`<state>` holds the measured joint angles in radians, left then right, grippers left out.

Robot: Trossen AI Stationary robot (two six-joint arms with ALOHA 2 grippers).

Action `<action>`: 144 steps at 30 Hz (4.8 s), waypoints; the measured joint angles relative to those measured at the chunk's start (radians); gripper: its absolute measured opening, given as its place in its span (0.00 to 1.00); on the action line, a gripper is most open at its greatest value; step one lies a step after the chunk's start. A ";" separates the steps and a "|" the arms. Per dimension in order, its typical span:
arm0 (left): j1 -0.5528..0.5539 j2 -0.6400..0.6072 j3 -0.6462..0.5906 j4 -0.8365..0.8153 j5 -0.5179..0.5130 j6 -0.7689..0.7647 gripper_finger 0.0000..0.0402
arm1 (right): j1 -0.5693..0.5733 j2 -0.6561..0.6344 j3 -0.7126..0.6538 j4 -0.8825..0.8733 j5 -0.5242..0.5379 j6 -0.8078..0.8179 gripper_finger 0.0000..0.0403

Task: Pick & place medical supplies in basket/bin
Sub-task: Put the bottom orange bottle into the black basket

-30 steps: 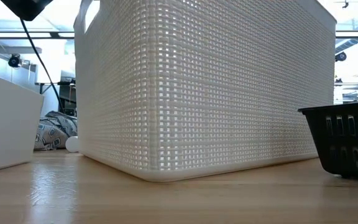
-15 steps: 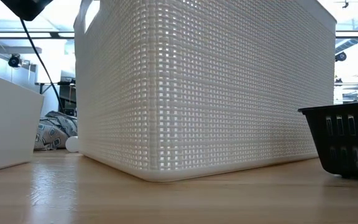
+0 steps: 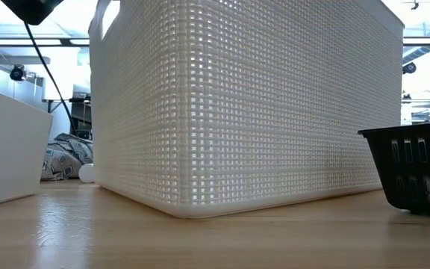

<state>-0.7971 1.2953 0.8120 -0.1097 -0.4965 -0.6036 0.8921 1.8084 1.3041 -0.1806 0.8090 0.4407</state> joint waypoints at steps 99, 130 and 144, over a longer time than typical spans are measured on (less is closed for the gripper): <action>-0.281 0.324 0.327 -0.943 0.535 -1.137 0.60 | -0.002 0.000 0.000 0.004 0.002 0.004 0.77; -0.281 0.352 0.096 -0.709 0.554 -1.152 0.55 | -0.002 0.000 0.000 0.004 0.002 0.004 0.77; -0.281 0.352 0.097 -0.705 0.558 -1.148 0.49 | -0.002 0.000 0.000 0.004 0.002 0.004 0.77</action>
<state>-1.0782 1.6470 0.9085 -0.8149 0.0616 -1.7519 0.8896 1.8084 1.3037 -0.1762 0.8112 0.4446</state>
